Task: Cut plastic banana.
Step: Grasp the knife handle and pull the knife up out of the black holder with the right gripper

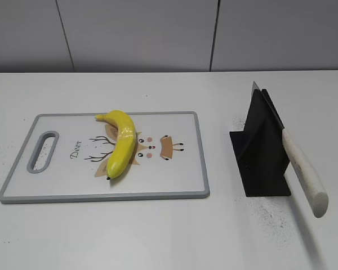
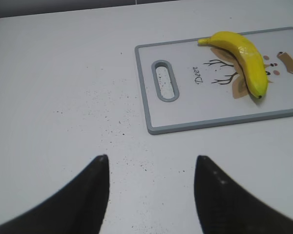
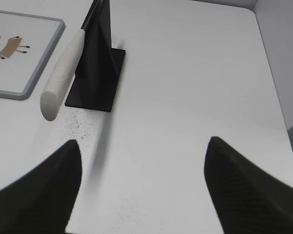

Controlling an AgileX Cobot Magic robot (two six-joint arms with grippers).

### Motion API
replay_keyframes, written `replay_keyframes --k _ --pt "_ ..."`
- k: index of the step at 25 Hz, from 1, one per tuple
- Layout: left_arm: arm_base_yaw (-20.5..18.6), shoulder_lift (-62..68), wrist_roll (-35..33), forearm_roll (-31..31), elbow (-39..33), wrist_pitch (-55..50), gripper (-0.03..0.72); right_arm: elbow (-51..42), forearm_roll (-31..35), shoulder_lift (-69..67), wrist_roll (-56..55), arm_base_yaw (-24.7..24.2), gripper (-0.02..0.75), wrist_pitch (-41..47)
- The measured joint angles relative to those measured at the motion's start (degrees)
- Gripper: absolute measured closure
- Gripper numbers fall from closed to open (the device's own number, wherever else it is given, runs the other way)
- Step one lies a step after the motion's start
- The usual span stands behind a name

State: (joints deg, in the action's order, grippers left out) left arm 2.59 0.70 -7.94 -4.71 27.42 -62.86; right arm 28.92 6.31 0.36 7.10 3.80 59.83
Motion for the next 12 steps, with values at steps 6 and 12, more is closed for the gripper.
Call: replay_keyframes --k 6,12 --pt "0.0 0.0 0.0 0.0 0.0 0.0 0.154 0.0 0.0 0.0 0.0 0.0 0.146 0.0" --pt "0.0 0.0 0.0 0.0 0.0 0.0 0.154 2.47 0.84 -3.13 -0.45 0.0 0.147 2.48"
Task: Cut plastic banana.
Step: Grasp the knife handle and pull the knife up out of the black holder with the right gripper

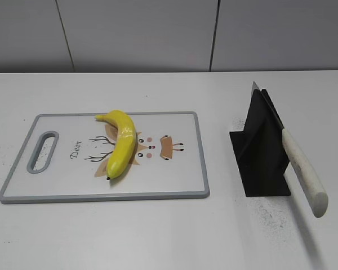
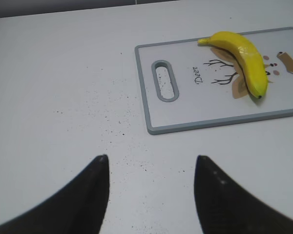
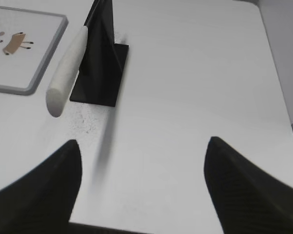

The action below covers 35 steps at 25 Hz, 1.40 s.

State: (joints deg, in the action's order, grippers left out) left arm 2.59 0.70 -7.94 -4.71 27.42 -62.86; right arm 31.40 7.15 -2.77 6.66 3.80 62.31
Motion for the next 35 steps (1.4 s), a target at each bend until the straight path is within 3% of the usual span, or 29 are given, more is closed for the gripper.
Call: replay_keyframes --k 15,26,35 --pt "0.0 0.0 0.0 0.0 0.0 0.0 0.154 9.51 4.71 -34.38 -9.1 0.91 0.191 7.17" --pt "0.0 0.0 0.0 0.0 0.0 0.0 0.154 19.24 8.36 -57.04 -9.63 7.79 0.228 7.17" --pt "0.0 0.0 0.0 0.0 0.0 0.0 0.154 20.82 9.87 -67.26 -8.3 16.68 0.272 -1.06"
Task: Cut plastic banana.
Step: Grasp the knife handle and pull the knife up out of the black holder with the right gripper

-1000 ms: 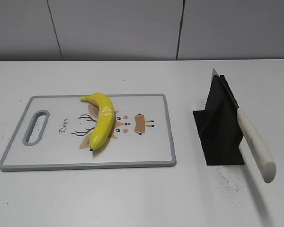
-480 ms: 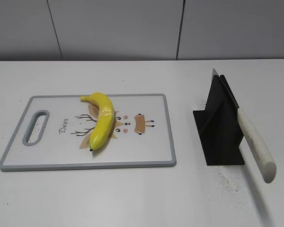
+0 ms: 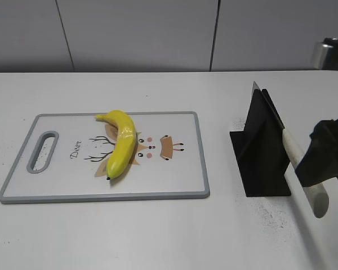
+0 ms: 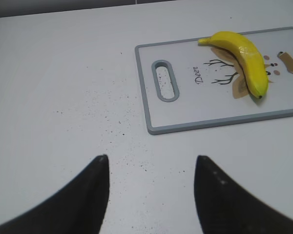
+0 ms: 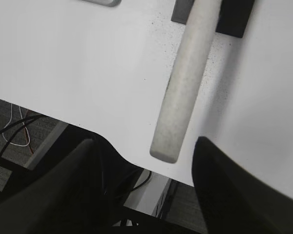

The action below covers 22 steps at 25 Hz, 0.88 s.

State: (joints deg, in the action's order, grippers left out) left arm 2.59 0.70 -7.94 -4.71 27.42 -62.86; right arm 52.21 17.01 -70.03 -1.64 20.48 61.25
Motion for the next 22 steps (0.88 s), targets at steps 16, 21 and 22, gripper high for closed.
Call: replay_keyframes --k 16,21,22 --pt "0.0 0.0 0.0 0.0 0.0 0.0 0.154 2.9 -3.82 -14.59 -5.2 1.76 0.196 -4.03" --pt "0.0 0.0 0.0 0.0 0.0 0.0 0.154 3.11 -4.5 -17.04 -7.98 1.76 0.186 -4.97" --pt "0.0 0.0 0.0 0.0 0.0 0.0 0.154 3.11 -4.5 -17.79 -8.61 1.76 0.19 -4.92"
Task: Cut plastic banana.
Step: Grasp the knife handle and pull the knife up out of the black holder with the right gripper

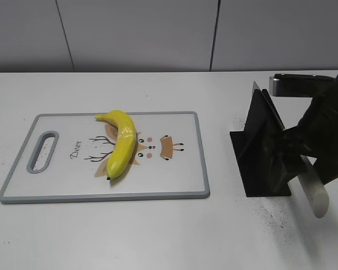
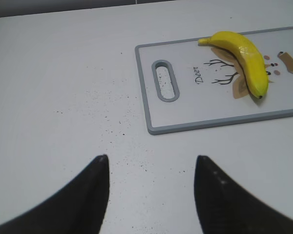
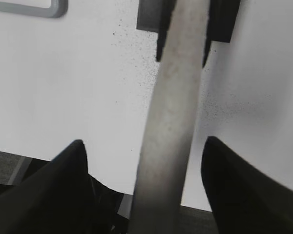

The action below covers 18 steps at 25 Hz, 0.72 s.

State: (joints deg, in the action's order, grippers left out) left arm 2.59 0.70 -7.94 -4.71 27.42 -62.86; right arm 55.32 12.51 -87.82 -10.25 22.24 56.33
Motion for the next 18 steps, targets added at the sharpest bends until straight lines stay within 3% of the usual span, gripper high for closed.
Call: replay_keyframes --k 4,8,18 --pt "0.0 0.0 0.0 0.0 0.0 0.0 0.154 0.0 0.0 -2.58 -0.86 0.0 0.282 0.0" --pt "0.0 0.0 0.0 0.0 0.0 0.0 0.154 0.0 -0.62 -2.78 -3.0 0.0 0.575 0.26" --pt "0.0 0.0 0.0 0.0 0.0 0.0 0.154 0.0 -0.55 -2.54 -3.83 -0.06 0.572 0.26"
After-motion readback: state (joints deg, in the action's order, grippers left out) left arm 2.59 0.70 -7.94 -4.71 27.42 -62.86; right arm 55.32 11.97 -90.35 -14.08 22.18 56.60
